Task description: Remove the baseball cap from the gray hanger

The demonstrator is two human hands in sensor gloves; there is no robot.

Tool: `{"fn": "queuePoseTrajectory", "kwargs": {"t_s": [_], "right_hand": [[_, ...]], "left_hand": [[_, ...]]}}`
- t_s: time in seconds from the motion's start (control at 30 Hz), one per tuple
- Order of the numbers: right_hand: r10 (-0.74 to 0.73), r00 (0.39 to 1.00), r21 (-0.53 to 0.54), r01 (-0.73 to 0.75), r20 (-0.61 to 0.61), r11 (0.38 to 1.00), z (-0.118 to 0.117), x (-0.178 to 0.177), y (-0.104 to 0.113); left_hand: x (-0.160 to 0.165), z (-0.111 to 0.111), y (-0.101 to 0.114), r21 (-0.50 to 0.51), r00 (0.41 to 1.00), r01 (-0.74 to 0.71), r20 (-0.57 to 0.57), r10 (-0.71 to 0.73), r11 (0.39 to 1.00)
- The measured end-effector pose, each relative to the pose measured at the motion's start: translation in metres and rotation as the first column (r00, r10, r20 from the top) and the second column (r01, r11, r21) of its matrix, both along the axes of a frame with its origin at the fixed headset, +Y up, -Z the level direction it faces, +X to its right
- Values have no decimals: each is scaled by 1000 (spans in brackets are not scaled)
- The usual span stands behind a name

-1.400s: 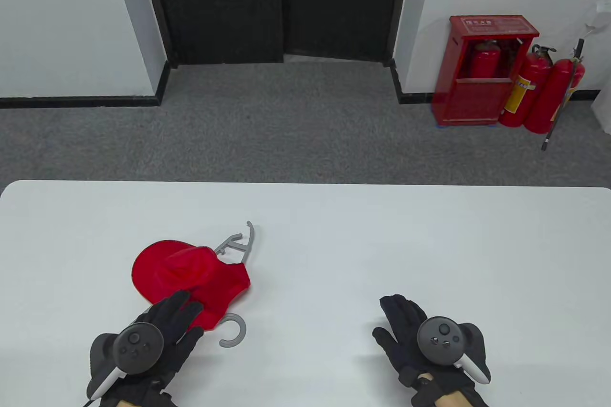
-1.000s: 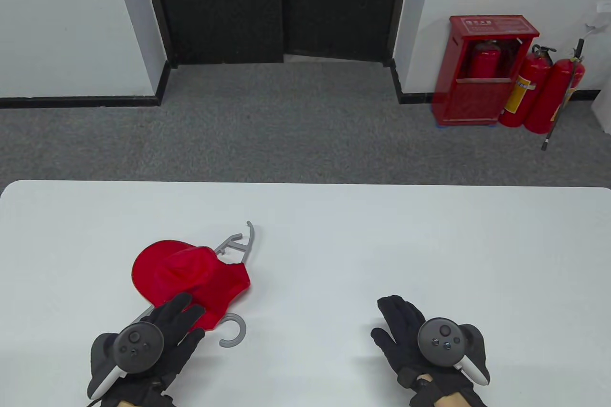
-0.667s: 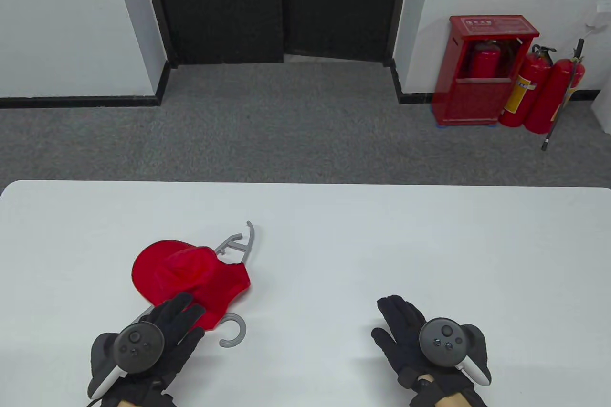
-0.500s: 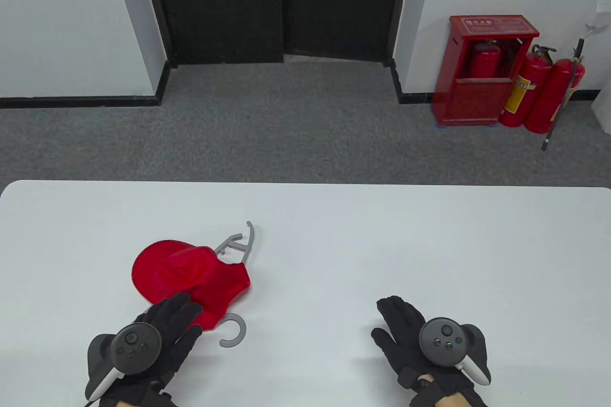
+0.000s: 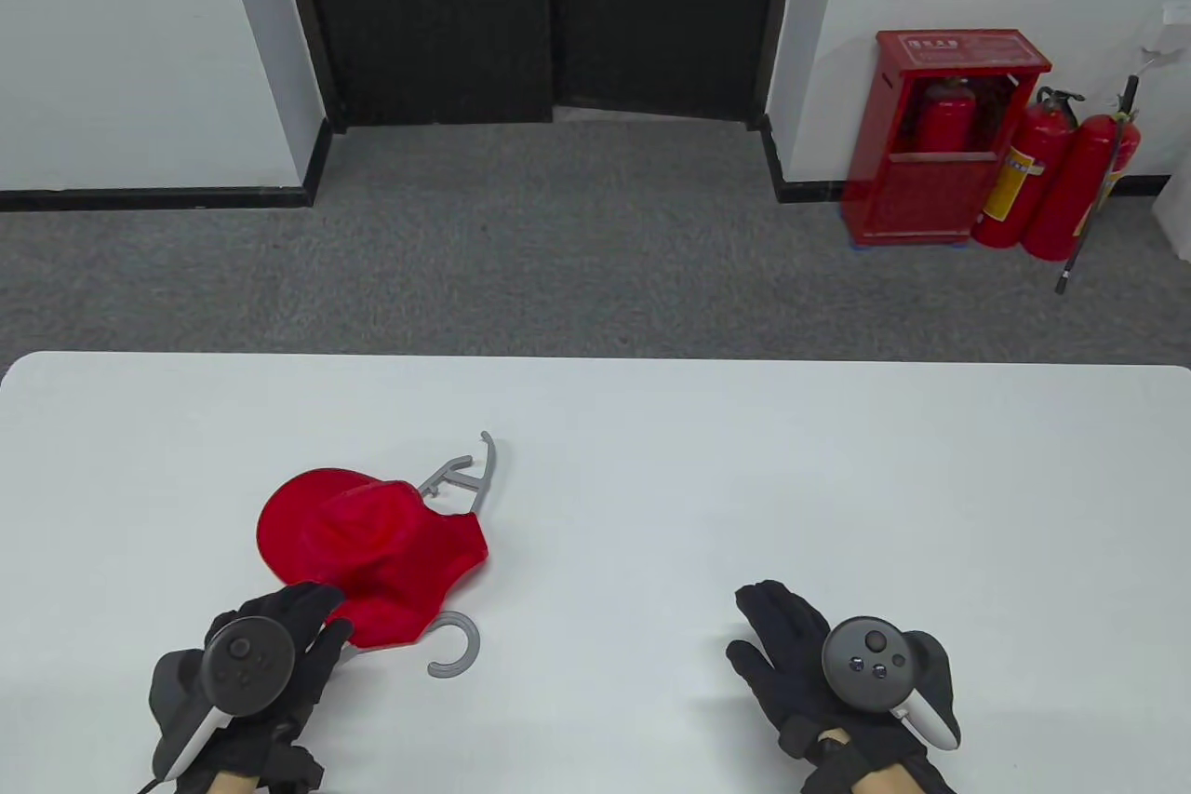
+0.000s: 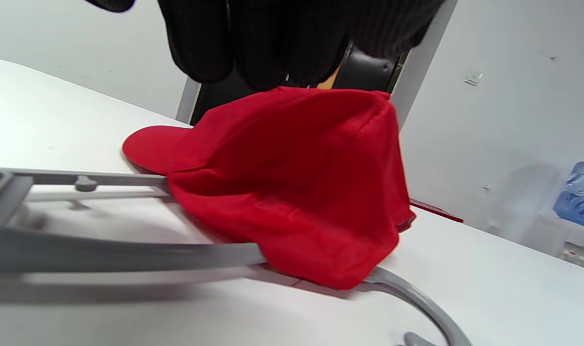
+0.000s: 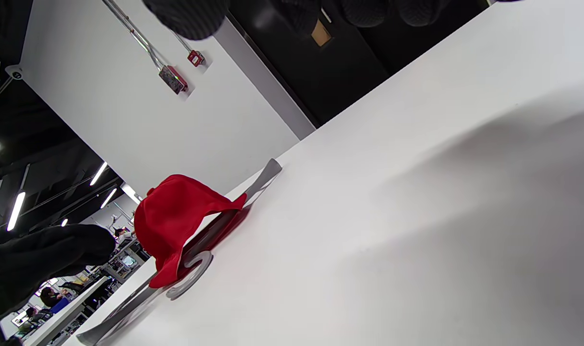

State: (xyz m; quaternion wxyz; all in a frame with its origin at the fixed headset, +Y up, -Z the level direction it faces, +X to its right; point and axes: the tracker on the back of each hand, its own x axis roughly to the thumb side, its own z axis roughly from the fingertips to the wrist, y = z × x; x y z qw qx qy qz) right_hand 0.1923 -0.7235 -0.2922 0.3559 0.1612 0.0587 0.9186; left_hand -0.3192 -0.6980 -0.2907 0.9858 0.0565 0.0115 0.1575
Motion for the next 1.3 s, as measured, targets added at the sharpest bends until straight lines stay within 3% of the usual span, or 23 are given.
{"fn": "queuePoseTrajectory", "kwargs": {"t_s": [0.43, 0.7, 0.93, 1.17, 1.3], "right_hand": [[1, 1000, -34, -1, -20, 999, 0, -2, 0], [-15, 1000, -49, 14, -26, 999, 0, -3, -1], [-8, 999, -58, 6, -34, 998, 0, -4, 0], [-13, 999, -90, 9, -45, 996, 1, -5, -1], [-14, 999, -94, 9, -45, 996, 0, -5, -1]], "left_hand": [[-4, -13, -33, -111, 990, 129, -41, -134, 985], [2, -17, -58, -278, 968, 222, -52, -245, 935], [9, -17, -66, -268, 942, 295, -82, -327, 917], [9, -18, -66, -269, 945, 290, -69, -319, 918], [5, -18, -61, -273, 967, 213, -81, -243, 938]]}}
